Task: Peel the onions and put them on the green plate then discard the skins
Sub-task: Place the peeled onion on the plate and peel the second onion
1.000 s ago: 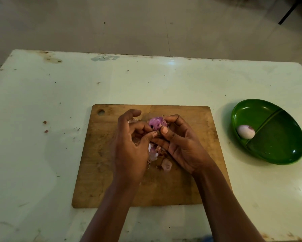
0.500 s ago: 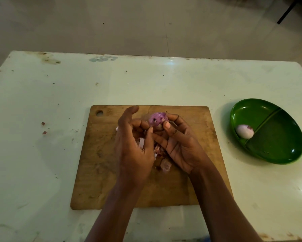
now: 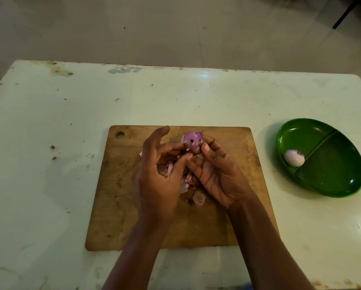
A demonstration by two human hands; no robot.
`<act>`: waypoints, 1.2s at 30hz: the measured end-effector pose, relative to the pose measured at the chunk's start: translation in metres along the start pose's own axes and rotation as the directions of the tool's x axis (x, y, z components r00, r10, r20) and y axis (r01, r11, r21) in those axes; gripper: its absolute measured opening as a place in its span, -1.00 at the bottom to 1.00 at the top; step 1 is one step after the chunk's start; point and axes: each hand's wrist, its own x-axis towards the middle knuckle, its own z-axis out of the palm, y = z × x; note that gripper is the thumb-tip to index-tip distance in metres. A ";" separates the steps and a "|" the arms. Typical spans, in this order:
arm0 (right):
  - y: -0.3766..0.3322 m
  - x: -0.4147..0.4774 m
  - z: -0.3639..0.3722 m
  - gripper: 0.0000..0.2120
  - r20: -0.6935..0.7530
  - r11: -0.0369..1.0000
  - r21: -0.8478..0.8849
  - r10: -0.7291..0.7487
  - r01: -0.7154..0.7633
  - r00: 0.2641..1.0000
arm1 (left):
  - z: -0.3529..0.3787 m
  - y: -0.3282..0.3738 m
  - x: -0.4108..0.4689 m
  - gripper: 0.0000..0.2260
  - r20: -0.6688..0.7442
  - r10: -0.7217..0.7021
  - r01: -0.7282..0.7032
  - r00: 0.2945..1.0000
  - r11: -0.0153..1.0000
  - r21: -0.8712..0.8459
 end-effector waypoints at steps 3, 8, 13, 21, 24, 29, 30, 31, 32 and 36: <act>0.000 0.000 0.000 -0.38 0.004 1.000 -0.011 0.013 -0.013 1.000 | 0.000 -0.001 -0.001 -0.46 -0.023 -0.003 0.003 1.000 1.000 0.002; 0.001 -0.001 0.003 -0.46 -0.024 0.999 -0.035 0.018 -0.019 1.000 | 0.000 -0.002 0.000 -0.46 -0.059 -0.020 0.021 0.998 1.000 0.022; -0.001 -0.002 0.006 -0.57 -0.076 0.996 -0.089 0.022 -0.028 0.997 | -0.001 -0.003 -0.001 -0.44 -0.040 0.017 -0.014 0.999 0.998 0.057; 0.000 -0.001 0.003 -0.54 -0.037 0.989 -0.145 0.017 -0.022 0.999 | -0.009 -0.008 0.004 -0.48 0.057 0.044 -0.050 0.997 0.993 0.106; 0.000 -0.001 0.001 -0.46 -0.017 0.991 -0.135 0.018 -0.020 1.000 | -0.007 -0.010 0.003 -0.57 0.120 0.121 -0.144 0.985 0.968 0.207; 0.000 0.001 -0.002 -0.34 0.009 0.999 -0.026 -0.020 0.020 1.000 | -0.003 -0.012 -0.001 -0.61 0.186 0.138 -0.178 0.973 0.959 0.218; 0.000 0.002 -0.003 -0.34 0.010 0.999 0.002 -0.032 0.032 0.999 | -0.004 -0.012 -0.001 -0.63 0.183 0.134 -0.173 0.974 0.960 0.219; -0.001 0.002 -0.004 -0.33 0.005 0.999 0.031 -0.043 0.042 0.999 | -0.004 -0.012 0.000 -0.64 0.170 0.127 -0.163 0.977 0.962 0.218; -0.002 0.002 -0.005 -0.32 -0.006 0.997 0.054 -0.050 0.050 0.999 | -0.005 -0.012 0.000 -0.64 0.153 0.114 -0.146 0.982 0.966 0.214; -0.003 0.003 -0.007 -0.32 -0.029 0.997 0.066 -0.046 0.047 0.999 | -0.005 -0.013 0.001 -0.53 0.115 0.036 -0.063 0.993 0.968 0.243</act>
